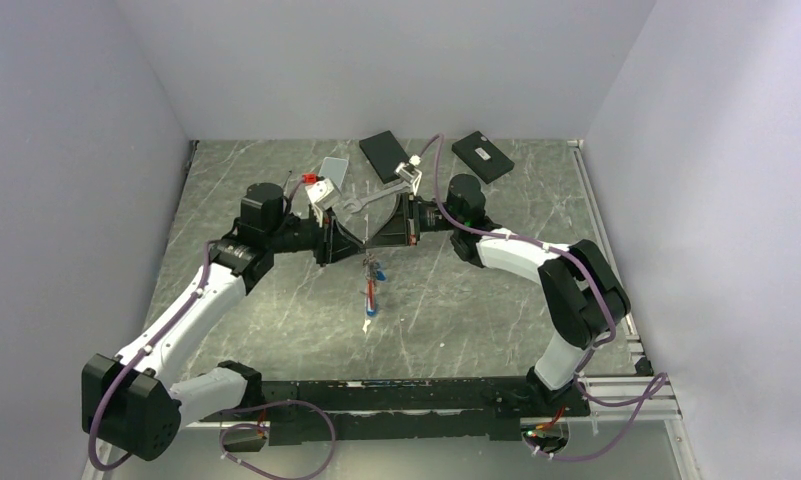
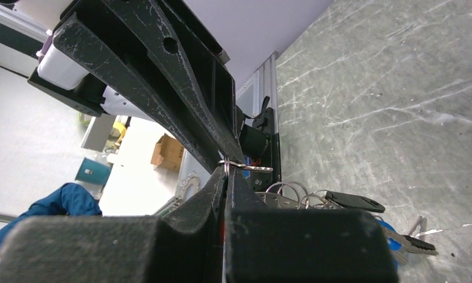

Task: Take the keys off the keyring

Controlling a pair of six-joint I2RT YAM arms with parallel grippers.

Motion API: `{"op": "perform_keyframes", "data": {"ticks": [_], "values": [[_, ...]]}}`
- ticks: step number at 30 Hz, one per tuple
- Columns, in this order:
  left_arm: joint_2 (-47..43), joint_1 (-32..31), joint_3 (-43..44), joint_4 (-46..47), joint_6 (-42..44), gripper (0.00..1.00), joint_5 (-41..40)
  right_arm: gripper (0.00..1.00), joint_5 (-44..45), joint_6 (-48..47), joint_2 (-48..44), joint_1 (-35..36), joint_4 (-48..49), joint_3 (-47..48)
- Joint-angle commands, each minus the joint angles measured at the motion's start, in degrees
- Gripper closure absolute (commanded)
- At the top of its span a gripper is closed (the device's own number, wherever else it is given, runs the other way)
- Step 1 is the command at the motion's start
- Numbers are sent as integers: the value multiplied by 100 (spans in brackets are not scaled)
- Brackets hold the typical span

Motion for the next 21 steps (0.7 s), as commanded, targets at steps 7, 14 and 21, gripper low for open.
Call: {"op": "perform_keyframes", "data": {"ticks": [7, 14, 21], "values": [[-48, -48, 38, 85, -158, 75, -132, 100, 52, 19, -254, 28, 267, 111], [65, -91, 67, 133, -232, 85, -169, 100, 36, 137, -219, 27, 422, 112], [21, -71, 57, 202, -673, 100, -386, 100, 129, 159, -238, -34, 385, 82]]}}
